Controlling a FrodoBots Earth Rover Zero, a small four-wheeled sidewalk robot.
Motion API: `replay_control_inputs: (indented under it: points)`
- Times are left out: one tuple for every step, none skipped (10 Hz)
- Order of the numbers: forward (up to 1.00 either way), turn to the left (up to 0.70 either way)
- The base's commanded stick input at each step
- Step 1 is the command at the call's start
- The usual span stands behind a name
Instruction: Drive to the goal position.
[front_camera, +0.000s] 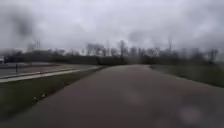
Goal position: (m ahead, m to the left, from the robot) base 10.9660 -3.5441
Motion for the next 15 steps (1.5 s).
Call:
replay_control_inputs:
  points:
    - [0.7,0.0]
    - [0.7,0.0]
    - [0.7,0.0]
    - [0.7,0.0]
    - [0.7,0.0]
    - [0.7,0.0]
    - [0.7,0.0]
    - [0.7,0.0]
    - [0.7,0.0]
    - [0.7,0.0]
    - [0.7,0.0]
    - [0.7,0.0]
    - [0.7,0.0]
    - [0.7,0.0]
    - [0.7,0.0]
